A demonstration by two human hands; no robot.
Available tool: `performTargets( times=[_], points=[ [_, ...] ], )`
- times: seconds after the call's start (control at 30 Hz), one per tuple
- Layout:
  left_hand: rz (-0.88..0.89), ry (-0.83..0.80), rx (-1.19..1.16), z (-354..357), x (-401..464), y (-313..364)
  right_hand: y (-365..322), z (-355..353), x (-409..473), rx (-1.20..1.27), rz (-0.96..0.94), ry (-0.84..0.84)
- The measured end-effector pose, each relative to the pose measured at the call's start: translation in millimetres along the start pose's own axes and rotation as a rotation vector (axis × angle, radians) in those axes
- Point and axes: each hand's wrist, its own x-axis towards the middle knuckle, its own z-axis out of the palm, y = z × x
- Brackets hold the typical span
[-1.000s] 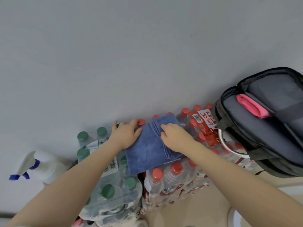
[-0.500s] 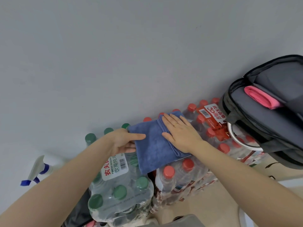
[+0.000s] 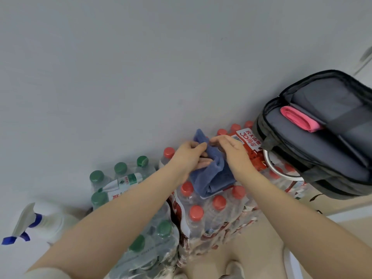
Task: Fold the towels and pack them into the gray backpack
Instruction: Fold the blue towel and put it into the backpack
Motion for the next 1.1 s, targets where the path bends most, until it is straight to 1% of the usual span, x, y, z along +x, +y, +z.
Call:
performTargets(
  times=[0.03,0.07,0.13,0.17,0.2,0.23,0.33,0.4,0.47,0.57,0.63,0.7,0.73,0.77,0.8,0.83,0.9,0.93,1.0,1.03,1.1],
  points=[
    [0.055,-0.023,0.170,3,4,-5,-1,-6,-1,0.007,0.013,-0.002],
    [0.173,-0.048,0.426,3,8,-10,0,-12,-1,-0.019,0.004,-0.010],
    [0.491,-0.098,0.924,-1,14,-21,3,-22,-7,-0.150,-0.059,-0.039],
    [0.594,-0.118,1.096,-3,16,-25,2,-27,-11,-0.239,-0.113,-0.066],
    [0.648,-0.132,1.213,-6,18,-28,2,-31,-13,-0.339,-0.177,-0.099],
    [0.685,-0.135,1.278,-8,20,-32,2,-33,-15,-0.437,-0.247,-0.133],
    [0.710,-0.136,1.313,-13,29,-40,9,-33,-21,-0.624,-0.418,-0.257],
    [0.612,-0.147,1.373,-14,32,-43,15,-30,-25,-0.720,-0.492,-0.300],
    [0.506,-0.159,1.427,-12,31,-46,20,-30,-27,-0.802,-0.497,-0.365],
    [0.486,-0.216,1.443,-11,32,-46,35,-41,-21,-0.941,-0.468,-0.498],
    [0.455,-0.301,1.342,-18,31,-43,44,-49,-18,-1.002,-0.479,-0.530],
    [0.400,-0.380,1.125,-29,29,-38,47,-53,-18,-1.038,-0.464,-0.514],
    [0.393,-0.413,1.062,-35,29,-36,45,-54,-18,-1.054,-0.455,-0.507],
    [0.420,-0.438,1.080,-40,29,-36,42,-53,-19,-1.061,-0.438,-0.498],
    [0.472,-0.453,1.170,-44,31,-36,38,-51,-21,-1.069,-0.437,-0.481],
    [0.542,-0.463,1.279,-47,33,-38,34,-50,-23,-1.086,-0.478,-0.454],
    [0.689,-0.461,1.435,-51,39,-42,30,-47,-31,-1.123,-0.634,-0.432],
    [0.747,-0.447,1.460,-51,40,-42,31,-46,-34,-1.142,-0.729,-0.436],
    [0.890,-0.401,1.478,-50,39,-42,31,-46,-40,-1.163,-0.811,-0.472],
    [0.979,-0.363,1.489,-50,37,-43,29,-46,-41,-1.158,-0.794,-0.492],
    [1.116,-0.300,1.508,-51,36,-46,28,-45,-40,-1.112,-0.699,-0.533]
  ],
)
